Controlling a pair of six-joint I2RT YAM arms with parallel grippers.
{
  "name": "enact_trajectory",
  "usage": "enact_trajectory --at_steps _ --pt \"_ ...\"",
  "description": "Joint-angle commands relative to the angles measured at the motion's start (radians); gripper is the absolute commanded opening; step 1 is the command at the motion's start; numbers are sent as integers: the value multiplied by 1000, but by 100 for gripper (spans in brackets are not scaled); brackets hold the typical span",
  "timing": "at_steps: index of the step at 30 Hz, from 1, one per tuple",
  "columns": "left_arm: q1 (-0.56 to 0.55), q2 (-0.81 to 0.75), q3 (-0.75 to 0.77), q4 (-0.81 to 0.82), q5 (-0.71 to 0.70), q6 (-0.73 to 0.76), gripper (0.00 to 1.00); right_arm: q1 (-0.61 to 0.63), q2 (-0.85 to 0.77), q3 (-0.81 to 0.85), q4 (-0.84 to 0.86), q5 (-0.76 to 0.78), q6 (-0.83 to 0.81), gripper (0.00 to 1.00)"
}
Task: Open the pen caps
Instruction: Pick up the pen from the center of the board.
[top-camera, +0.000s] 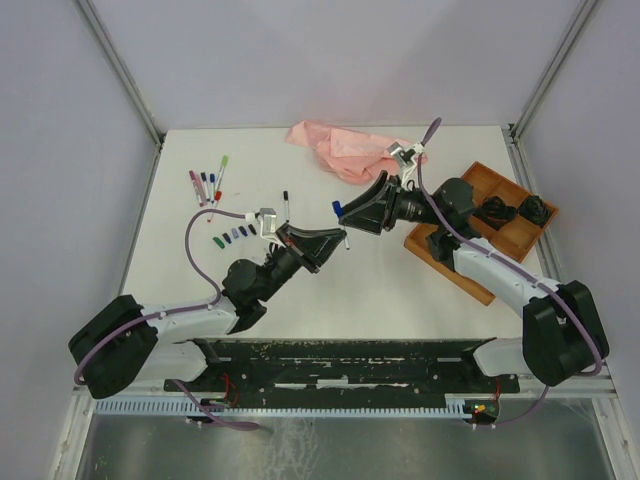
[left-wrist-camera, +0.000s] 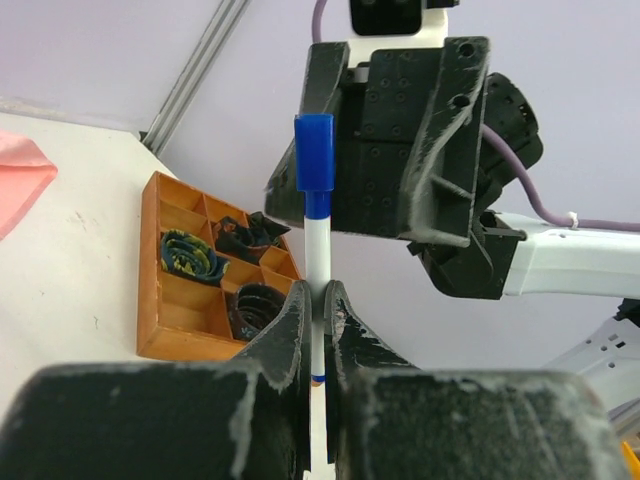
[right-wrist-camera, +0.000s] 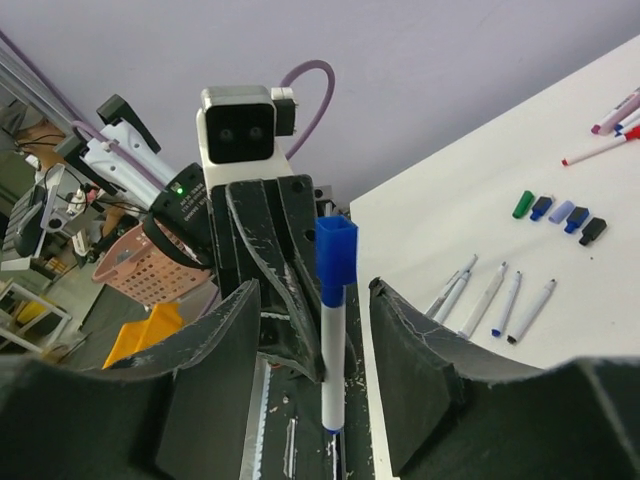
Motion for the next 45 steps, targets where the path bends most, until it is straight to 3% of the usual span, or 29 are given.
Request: enact_trajectory --at_steps 1,12,17,22,25,27,31,36,41,45 --pt "-10 -2 31 91 -14 -31 3 20 7 27 -22 4 -53 54" --pt "-13 7 36 98 -18 -42 3 45 9 48 -88 -8 -104 38" --pt "-14 7 38 93 -15 -46 3 47 8 55 -92 -18 -107 25" --pt "-13 5 31 91 -9 -53 3 46 8 62 -107 -22 -110 1" --pt "-13 1 25 88 -5 -54 3 46 6 65 -111 -25 -111 0" --pt "-13 -6 20 80 -2 -55 12 47 6 68 -114 -28 -114 0" --pt "-12 -50 6 0 -3 -52 46 45 0 78 -138 -43 -128 0" --pt "-12 -161 -14 -134 2 -1 69 45 -3 100 -210 -63 -168 0" --pt "19 -276 90 -447 40 68 77 46 -8 148 -388 -82 -288 0" --pt "77 -291 187 -618 75 33 78 54 -11 153 -414 -88 -315 0"
